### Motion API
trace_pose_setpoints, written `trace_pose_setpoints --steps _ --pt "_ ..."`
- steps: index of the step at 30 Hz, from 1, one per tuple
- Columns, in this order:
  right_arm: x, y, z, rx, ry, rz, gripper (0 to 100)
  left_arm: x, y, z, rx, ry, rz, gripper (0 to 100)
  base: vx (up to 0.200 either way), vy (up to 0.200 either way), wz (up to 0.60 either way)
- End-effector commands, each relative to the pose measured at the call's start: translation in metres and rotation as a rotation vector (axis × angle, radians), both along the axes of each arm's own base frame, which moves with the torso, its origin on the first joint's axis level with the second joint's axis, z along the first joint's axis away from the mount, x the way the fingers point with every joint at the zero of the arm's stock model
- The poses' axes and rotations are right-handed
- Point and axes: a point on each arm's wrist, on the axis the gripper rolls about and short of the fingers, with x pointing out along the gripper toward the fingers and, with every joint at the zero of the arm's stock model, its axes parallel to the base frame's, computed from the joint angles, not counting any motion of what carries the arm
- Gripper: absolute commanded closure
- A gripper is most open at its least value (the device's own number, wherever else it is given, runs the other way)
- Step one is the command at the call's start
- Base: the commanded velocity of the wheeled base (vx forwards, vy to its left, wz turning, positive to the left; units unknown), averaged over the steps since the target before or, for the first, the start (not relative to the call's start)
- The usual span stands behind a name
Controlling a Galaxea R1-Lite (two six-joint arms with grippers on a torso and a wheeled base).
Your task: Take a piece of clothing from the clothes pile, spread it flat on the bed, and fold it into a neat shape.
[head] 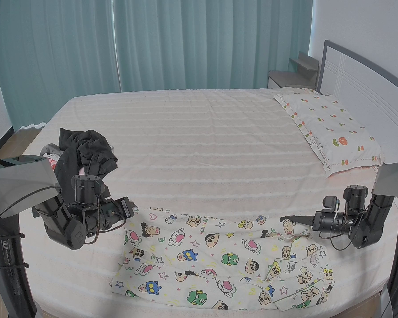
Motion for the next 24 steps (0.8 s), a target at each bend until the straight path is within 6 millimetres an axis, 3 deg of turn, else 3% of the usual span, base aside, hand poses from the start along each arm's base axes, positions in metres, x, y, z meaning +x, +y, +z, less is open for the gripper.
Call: trace_pose_setpoints --steps 1,12,24 --pt "-0.025 -0.001 0.004 0.004 -0.011 0.000 100 -0.013 0.004 -0.002 -0.001 -0.002 -0.001 100 0.000 0.000 0.00" --pt "-0.067 0.000 0.001 0.002 0.046 -0.001 100 -0.046 0.008 -0.011 -0.030 -0.013 -0.053 100 0.000 0.000 0.00" --pt "-0.097 -0.004 -0.021 -0.086 0.120 0.016 100 -0.068 0.014 -0.032 0.040 0.082 -0.081 100 0.000 0.000 0.00"
